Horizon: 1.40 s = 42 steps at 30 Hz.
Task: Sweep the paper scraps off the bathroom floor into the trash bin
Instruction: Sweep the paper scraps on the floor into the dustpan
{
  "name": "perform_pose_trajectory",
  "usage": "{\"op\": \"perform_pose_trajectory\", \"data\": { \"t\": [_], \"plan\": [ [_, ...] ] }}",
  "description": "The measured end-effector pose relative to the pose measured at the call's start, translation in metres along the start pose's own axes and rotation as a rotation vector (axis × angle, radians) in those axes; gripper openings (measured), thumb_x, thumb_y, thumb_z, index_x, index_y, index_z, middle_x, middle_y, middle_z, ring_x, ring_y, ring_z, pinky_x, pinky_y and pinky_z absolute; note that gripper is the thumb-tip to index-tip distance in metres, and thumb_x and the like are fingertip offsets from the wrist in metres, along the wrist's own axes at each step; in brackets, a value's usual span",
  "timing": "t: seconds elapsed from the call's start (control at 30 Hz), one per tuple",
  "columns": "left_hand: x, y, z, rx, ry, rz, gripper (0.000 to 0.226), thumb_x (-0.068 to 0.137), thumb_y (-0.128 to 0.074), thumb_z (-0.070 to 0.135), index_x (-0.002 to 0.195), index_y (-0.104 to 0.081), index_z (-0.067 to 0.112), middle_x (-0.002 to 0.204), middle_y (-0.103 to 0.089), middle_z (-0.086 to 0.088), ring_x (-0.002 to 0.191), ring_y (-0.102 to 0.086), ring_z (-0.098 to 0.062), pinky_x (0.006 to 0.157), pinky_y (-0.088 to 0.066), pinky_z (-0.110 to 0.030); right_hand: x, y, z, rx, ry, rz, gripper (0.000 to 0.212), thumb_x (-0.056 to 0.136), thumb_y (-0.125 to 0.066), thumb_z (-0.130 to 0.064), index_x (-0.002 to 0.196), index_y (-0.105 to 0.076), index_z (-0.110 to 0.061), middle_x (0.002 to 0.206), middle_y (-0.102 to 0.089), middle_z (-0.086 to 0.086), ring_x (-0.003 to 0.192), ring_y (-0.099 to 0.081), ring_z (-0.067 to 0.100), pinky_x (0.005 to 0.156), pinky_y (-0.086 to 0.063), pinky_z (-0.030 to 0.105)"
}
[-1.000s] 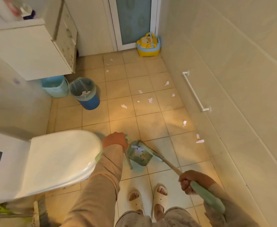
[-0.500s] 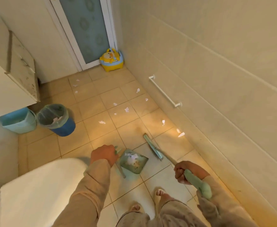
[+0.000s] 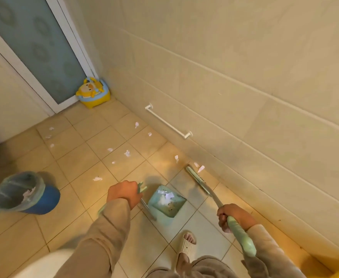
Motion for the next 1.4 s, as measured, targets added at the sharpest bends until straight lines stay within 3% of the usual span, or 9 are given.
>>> {"op": "perform_pose_trajectory", "data": {
  "t": [0.17,0.37,0.57,0.73,0.8,1.0,1.23,1.4],
  "plan": [
    [0.04,0.021,0.008,-0.014,-0.015,-0.009,0.037,0.091,-0.044,0.045,0.109,-0.061,0.018,0.109,-0.067,-0.006,0.1,-0.064,-0.025,0.081,-0.049,-0.03,0.018,0.007,-0.031,-0.09,0.034,0.057,0.037,0.085,-0.044,0.001,0.049,-0.044,-0.006,0.026,-0.044,0.001,0.023,-0.041,0.012,0.035,-0.035,0.016],
    [0.07,0.04,0.017,-0.006,-0.047,-0.014,0.037,0.091,-0.046,0.046,0.108,-0.062,0.018,0.107,-0.068,-0.006,0.098,-0.063,-0.025,0.081,-0.048,-0.03,0.043,0.001,-0.068,-0.267,-0.021,0.107,0.036,0.084,-0.043,0.007,0.05,-0.047,-0.002,0.029,-0.045,0.008,0.046,-0.041,0.023,0.047,-0.035,0.028],
    [0.091,0.051,0.025,0.022,-0.063,-0.055,0.039,0.092,-0.044,0.042,0.114,-0.059,0.014,0.115,-0.065,-0.008,0.104,-0.062,-0.027,0.084,-0.048,-0.032,0.058,-0.022,-0.063,-0.339,-0.175,0.083,0.025,0.086,-0.045,-0.006,0.061,-0.044,-0.004,0.024,-0.043,0.004,0.043,-0.04,0.017,0.042,-0.035,0.021],
    [0.103,0.057,0.024,-0.001,-0.071,-0.1,0.036,0.091,-0.045,0.036,0.114,-0.06,0.012,0.114,-0.065,-0.007,0.105,-0.061,-0.026,0.084,-0.047,-0.031,0.049,-0.036,-0.062,-0.527,-0.257,-0.03,0.017,0.087,-0.037,0.001,0.071,-0.042,-0.004,0.03,-0.046,0.006,0.026,-0.045,0.014,0.039,-0.04,0.017],
    [0.107,0.059,0.021,-0.015,-0.082,-0.085,0.034,0.09,-0.046,0.034,0.113,-0.06,0.013,0.114,-0.065,-0.007,0.106,-0.061,-0.026,0.084,-0.047,-0.031,0.04,-0.03,-0.062,-0.557,-0.277,-0.099,0.02,0.086,-0.038,0.002,0.068,-0.043,-0.004,0.035,-0.046,0.006,0.029,-0.045,0.014,0.04,-0.04,0.017],
    [0.112,0.067,0.016,-0.026,-0.101,-0.031,0.031,0.09,-0.047,0.031,0.111,-0.061,0.014,0.113,-0.065,-0.007,0.105,-0.061,-0.025,0.082,-0.046,-0.028,0.02,0.01,-0.071,-0.241,-0.333,-0.34,0.056,0.095,-0.041,-0.004,0.039,-0.054,-0.004,0.032,-0.051,0.005,0.026,-0.05,0.012,0.032,-0.042,0.013],
    [0.107,0.058,0.013,-0.038,-0.107,-0.027,0.031,0.09,-0.046,0.03,0.11,-0.061,0.013,0.114,-0.066,-0.007,0.104,-0.062,-0.025,0.077,-0.044,-0.028,0.023,0.001,-0.075,-0.329,-0.203,-0.196,0.049,0.088,-0.043,-0.001,0.04,-0.051,-0.007,0.031,-0.046,0.003,0.025,-0.045,0.011,0.033,-0.038,0.012],
    [0.103,0.054,0.012,-0.038,-0.112,-0.038,0.03,0.09,-0.045,0.029,0.11,-0.062,0.014,0.114,-0.066,-0.007,0.104,-0.062,-0.025,0.073,-0.04,-0.026,0.04,-0.035,-0.088,-0.441,-0.126,-0.048,0.032,0.086,-0.041,0.001,0.055,-0.044,-0.005,0.028,-0.045,0.002,0.025,-0.045,0.013,0.036,-0.037,0.012]
  ]
}}
Point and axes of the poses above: each hand's wrist, its own x-axis towards the middle knuckle, its own y-axis out of the back of the hand, z = x × y, the point moved 2 cm from there along x, towards the middle knuckle
